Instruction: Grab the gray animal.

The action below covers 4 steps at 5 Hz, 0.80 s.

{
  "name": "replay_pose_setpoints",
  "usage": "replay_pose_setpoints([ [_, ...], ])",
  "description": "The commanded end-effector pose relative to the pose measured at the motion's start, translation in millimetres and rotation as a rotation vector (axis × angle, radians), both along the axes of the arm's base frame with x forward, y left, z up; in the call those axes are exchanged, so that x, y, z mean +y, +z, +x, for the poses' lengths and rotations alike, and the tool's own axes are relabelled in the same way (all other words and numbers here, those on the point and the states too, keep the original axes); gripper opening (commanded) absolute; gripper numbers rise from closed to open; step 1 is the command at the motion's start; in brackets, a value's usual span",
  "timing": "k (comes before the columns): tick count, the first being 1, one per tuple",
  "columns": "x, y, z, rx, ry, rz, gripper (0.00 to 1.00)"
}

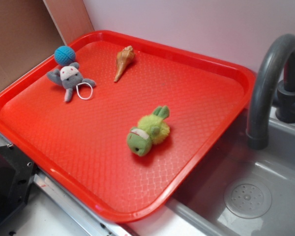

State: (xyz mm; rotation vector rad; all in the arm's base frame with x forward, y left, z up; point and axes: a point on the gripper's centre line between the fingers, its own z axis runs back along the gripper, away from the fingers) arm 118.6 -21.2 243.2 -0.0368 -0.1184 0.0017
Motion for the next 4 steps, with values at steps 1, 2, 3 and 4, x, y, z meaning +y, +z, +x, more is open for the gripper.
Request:
replay_pose_setpoints([
  [1,0.0,0.0,0.0,0.0,0.0,0.0,1.0],
  [2,12.7,-0.3,14.0,-0.09,0.248,-0.025,1.0],
  [3,26.5,-10.7,43.4,-0.118,0.498,-0.029,1.0],
  [4,42.6,-25.2,62.7,-0.145,0.746,0.012,1.0],
])
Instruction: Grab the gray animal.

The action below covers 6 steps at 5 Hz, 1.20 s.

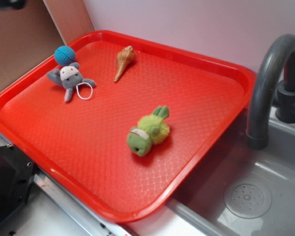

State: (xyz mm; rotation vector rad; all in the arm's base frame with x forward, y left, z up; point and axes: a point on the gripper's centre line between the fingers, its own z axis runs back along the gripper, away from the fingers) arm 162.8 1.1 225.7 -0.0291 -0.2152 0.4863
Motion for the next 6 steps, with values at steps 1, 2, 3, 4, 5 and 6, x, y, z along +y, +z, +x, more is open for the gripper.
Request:
replay_pose_setpoints([
  [1,54.2,-35.5,30.7,-0.027,0.512,0.058,1.0],
  [2,75.3,-52.4,31.2,-0.03,0.762,0.068,1.0],
  [3,99.6,-73.5,32.4,-0.071,1.014,0.042,1.0],
  [4,106.3,-88.8,34.4,-0.092,1.231,0.092,1.0],
  [5,116.8,-113.2,44.4,-0.077,1.239,0.115,1.0],
  [6,113.8,-130.7,52.7,-0.062,1.194,0.145,1.0],
])
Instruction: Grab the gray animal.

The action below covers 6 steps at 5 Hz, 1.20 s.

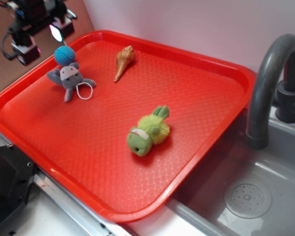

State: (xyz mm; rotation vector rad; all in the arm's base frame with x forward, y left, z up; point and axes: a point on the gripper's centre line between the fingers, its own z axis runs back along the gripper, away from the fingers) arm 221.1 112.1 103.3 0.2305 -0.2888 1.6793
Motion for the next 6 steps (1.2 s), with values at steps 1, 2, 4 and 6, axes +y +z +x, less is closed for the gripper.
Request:
replay_pose_setpoints([
  [1,3.0,-20.8,-2.3,-0.018,-0.038,0.014,1.0],
  [2,-3.2,-36.3,-2.2,0.009,-0.076,0.021,1.0],
  [4,-7.7,-66.1,-0.5,0.037,-0.087,0.107,1.0],
  [6,-8.2,-72.4,-11.2,0.013,-0.082,0.132,0.0],
])
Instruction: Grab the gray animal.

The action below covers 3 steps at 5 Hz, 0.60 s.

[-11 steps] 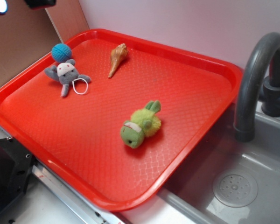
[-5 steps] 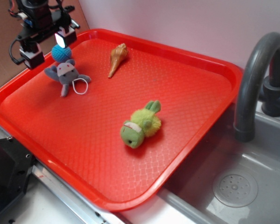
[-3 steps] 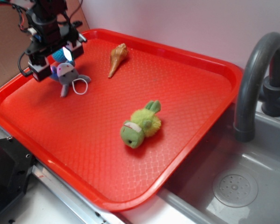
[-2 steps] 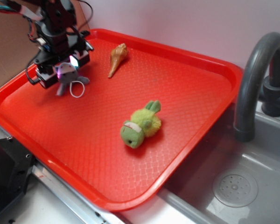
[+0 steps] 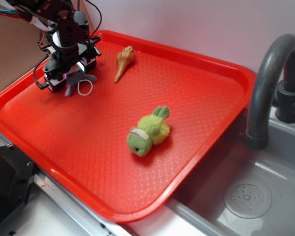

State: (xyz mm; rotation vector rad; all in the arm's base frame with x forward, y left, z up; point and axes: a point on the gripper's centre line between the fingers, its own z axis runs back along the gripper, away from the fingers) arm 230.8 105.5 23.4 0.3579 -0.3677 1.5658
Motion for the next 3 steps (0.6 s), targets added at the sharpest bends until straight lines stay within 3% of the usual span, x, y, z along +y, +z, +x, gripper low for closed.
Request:
replay_pose_setpoints([
  [1,-2.1,22.4,-24.1,-0.083,0.006,-0.034,0.0],
  [2,-3.5,64.8,-24.4,-0.15,-0.075,-0.131,0.0],
  [3,-13.4,110.7,-20.2,-0.166,-0.233,-0.263,0.0],
])
